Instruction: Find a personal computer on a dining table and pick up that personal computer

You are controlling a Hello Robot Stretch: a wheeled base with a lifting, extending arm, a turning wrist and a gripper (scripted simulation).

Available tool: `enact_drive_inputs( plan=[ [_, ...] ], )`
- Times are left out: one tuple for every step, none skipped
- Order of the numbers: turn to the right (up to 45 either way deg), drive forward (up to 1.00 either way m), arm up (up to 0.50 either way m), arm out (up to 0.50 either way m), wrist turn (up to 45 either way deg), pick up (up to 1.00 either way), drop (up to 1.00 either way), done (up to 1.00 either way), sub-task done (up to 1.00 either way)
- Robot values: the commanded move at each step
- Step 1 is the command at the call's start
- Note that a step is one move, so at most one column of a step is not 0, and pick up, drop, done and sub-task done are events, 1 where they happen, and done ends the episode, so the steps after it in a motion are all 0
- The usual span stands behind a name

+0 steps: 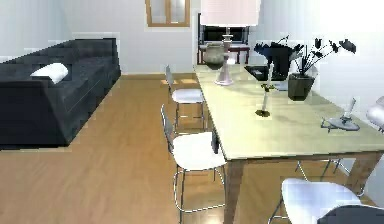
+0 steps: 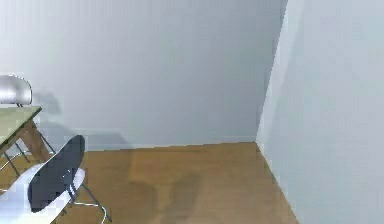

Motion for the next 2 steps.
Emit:
enact_drive_inputs(
  plan=[
    [-30.0,0.00,0.00,0.00,0.0,0.00,0.00,0.00,0.00],
    [0.0,0.95,0.00,0.00,0.0,0.00,0.00,0.00,0.00]
  ],
)
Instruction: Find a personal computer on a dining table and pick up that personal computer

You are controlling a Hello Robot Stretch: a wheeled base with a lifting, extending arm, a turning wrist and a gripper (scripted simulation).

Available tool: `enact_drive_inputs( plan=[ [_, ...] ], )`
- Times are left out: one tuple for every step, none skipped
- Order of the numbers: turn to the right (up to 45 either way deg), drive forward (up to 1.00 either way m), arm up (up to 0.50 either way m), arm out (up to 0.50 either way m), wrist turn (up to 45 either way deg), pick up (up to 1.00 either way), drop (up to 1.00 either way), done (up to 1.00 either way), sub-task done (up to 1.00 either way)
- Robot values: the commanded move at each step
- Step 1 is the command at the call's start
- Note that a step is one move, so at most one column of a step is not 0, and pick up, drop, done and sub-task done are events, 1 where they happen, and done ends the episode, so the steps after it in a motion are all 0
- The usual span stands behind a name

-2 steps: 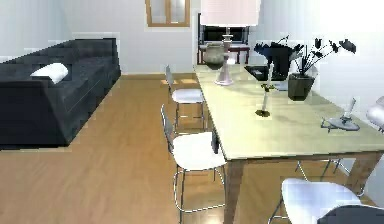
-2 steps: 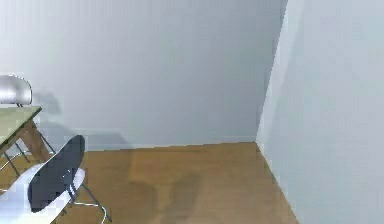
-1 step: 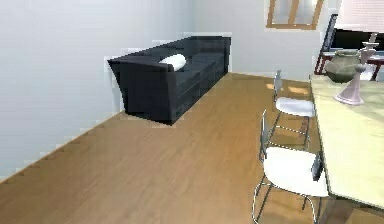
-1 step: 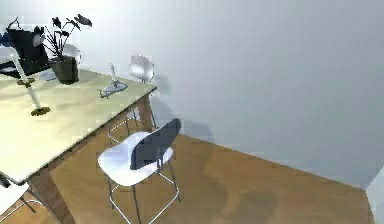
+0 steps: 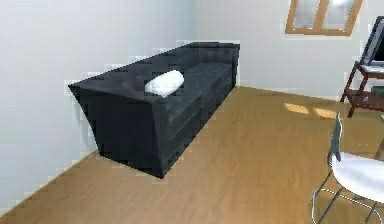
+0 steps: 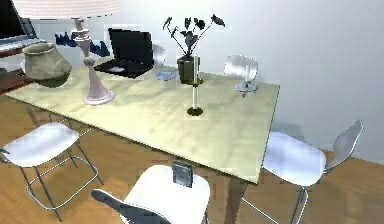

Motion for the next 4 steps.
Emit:
enact_drive_inputs(
  plan=[
    [21.0,0.00,0.00,0.00,0.0,0.00,0.00,0.00,0.00],
    [0.0,0.55,0.00,0.00,0.0,0.00,0.00,0.00,0.00],
    [33.0,0.00,0.00,0.00,0.0,0.00,0.00,0.00,0.00],
    [0.0,0.40,0.00,0.00,0.0,0.00,0.00,0.00,0.00]
  ],
)
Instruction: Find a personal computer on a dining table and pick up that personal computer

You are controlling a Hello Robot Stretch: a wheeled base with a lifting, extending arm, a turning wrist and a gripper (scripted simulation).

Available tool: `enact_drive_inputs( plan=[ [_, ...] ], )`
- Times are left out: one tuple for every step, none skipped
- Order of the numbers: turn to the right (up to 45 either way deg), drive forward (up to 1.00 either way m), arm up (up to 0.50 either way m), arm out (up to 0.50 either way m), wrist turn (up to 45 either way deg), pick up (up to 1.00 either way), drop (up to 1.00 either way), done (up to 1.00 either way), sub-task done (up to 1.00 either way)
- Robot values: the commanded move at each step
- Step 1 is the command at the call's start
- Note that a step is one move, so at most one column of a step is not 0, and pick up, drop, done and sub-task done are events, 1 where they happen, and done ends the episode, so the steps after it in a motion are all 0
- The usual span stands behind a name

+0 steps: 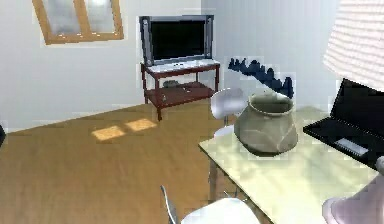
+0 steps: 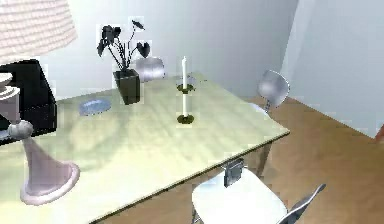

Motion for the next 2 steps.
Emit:
enact_drive_inputs(
  plan=[
    [-42.0,0.00,0.00,0.00,0.0,0.00,0.00,0.00,0.00],
    [-6.0,0.00,0.00,0.00,0.0,0.00,0.00,0.00,0.00]
  ],
)
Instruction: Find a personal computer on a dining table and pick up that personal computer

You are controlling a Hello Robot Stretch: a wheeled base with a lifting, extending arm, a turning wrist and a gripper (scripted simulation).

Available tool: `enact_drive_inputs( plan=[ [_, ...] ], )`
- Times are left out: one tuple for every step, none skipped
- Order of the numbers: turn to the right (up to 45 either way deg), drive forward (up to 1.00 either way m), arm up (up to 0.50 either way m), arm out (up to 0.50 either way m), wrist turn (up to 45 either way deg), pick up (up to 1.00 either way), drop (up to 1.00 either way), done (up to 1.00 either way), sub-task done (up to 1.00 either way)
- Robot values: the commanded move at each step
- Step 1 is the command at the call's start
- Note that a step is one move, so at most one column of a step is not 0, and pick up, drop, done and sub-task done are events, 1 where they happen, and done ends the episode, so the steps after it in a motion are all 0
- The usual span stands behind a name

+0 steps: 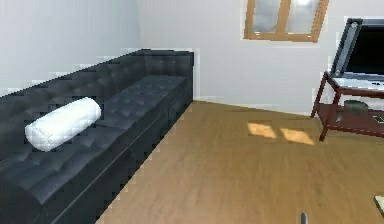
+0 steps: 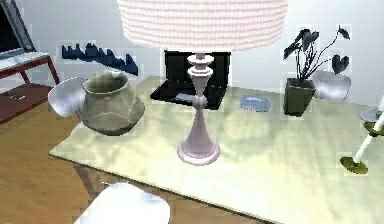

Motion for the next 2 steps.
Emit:
enact_drive_inputs(
  plan=[
    [0.0,0.15,0.00,0.00,0.0,0.00,0.00,0.00,0.00],
    [15.0,0.00,0.00,0.00,0.0,0.00,0.00,0.00,0.00]
  ],
)
